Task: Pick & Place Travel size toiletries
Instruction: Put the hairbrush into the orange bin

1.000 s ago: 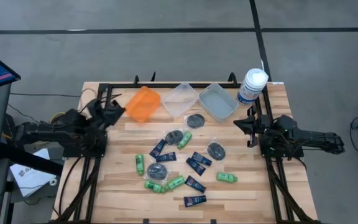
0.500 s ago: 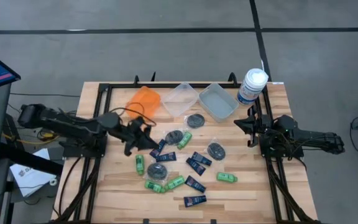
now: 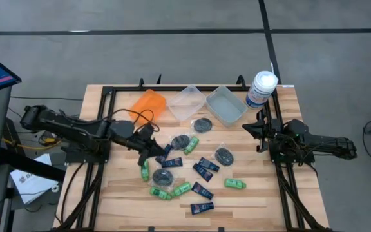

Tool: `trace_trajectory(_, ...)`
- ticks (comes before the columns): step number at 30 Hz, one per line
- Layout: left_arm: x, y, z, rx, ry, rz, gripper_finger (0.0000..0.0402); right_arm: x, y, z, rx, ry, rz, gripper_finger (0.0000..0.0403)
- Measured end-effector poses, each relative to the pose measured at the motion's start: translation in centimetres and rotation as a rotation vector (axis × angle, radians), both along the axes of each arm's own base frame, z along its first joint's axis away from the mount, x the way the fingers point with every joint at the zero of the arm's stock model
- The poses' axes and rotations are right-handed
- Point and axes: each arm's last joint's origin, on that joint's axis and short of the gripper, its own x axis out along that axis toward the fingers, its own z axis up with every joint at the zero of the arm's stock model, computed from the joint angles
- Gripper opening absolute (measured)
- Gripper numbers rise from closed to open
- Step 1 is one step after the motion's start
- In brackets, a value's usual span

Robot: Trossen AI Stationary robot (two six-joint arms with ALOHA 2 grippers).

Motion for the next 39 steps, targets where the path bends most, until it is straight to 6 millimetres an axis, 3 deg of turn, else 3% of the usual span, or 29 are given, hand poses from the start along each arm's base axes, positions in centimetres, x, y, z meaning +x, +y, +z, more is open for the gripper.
trace_trajectory(7,-0.4,1.9,-1.2,0.179,0.145,0.228,0.0002,0.0,0.0,0.0,-0.002,0.000,0.000,0.0000)
trace_trajectory(11,-0.3,2.9,-1.5,0.264,0.171,0.263,0.0021,0.0,0.0,0.0,-0.002,0.000,0.000,0.0000)
trace_trajectory(19,-0.1,4.8,-1.4,0.354,0.161,0.244,0.0126,0.0,0.0,0.0,-0.002,0.001,0.000,0.0000)
trace_trajectory(26,1.4,6.8,-2.2,0.371,0.148,0.295,0.0220,0.0,0.0,0.0,0.000,0.004,0.000,0.0000)
trace_trajectory(39,4.9,9.0,-6.7,0.351,0.235,0.248,0.0212,0.1,0.0,-0.5,0.030,0.054,0.003,0.0000)
